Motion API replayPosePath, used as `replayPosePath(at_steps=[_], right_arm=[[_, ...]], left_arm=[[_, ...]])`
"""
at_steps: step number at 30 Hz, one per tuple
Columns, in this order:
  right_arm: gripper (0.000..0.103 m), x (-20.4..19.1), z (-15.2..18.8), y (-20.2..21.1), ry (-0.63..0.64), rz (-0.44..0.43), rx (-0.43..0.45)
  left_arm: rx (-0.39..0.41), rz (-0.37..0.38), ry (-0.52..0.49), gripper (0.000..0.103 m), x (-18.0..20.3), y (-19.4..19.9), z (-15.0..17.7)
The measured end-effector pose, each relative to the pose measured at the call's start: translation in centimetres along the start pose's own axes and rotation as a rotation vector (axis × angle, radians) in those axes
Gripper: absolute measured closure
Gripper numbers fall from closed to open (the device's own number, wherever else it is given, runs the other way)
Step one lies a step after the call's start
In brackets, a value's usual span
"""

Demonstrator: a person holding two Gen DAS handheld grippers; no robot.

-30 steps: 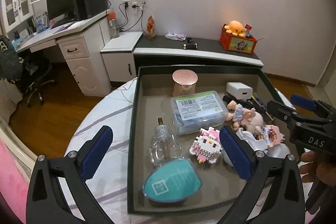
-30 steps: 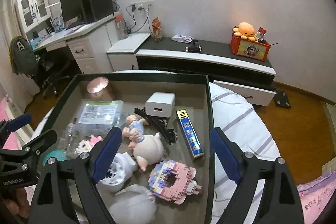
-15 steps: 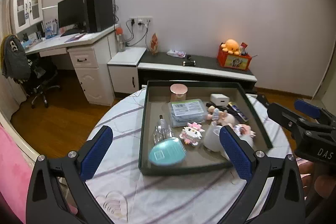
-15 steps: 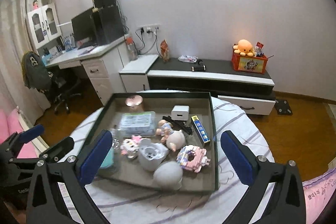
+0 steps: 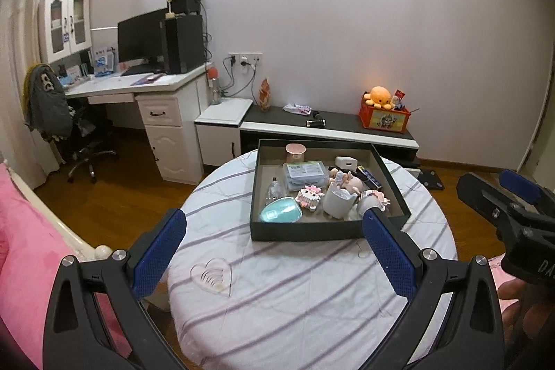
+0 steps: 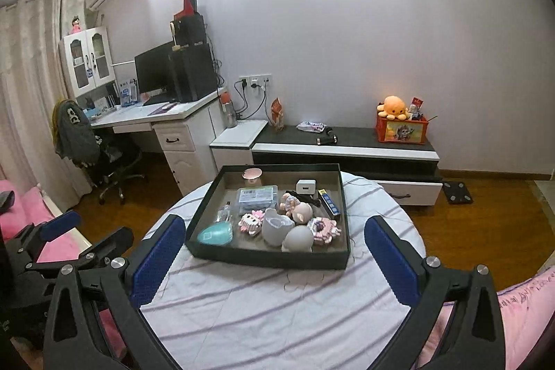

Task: Organize rigid objects

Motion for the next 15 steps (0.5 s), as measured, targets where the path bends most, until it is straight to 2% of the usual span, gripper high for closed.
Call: replayPosePath(at_steps=[8, 15], right_arm=[[0.000, -0.6, 2.8, 6.0, -0.021, 0.027, 0.059], [0.000, -1.3, 4.9, 10.0, -0.021, 0.061, 0.105]], left_arm=[[0.084, -0.021, 0.031, 0.000, -0.9, 6.7, 2.0], [0.150, -0.038, 0.027, 0.000, -1.2, 10.8, 3.5]])
Point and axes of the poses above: each gripper's, at about its wrist camera, not at the fingertips, and y roughly against the way its jaws point, x to its right, z to its underside, the point moved 2 cm from there along -y, roughly the way its jaws point, and after that the axes turned 6 degrees about -z, right-handed, at the moved point
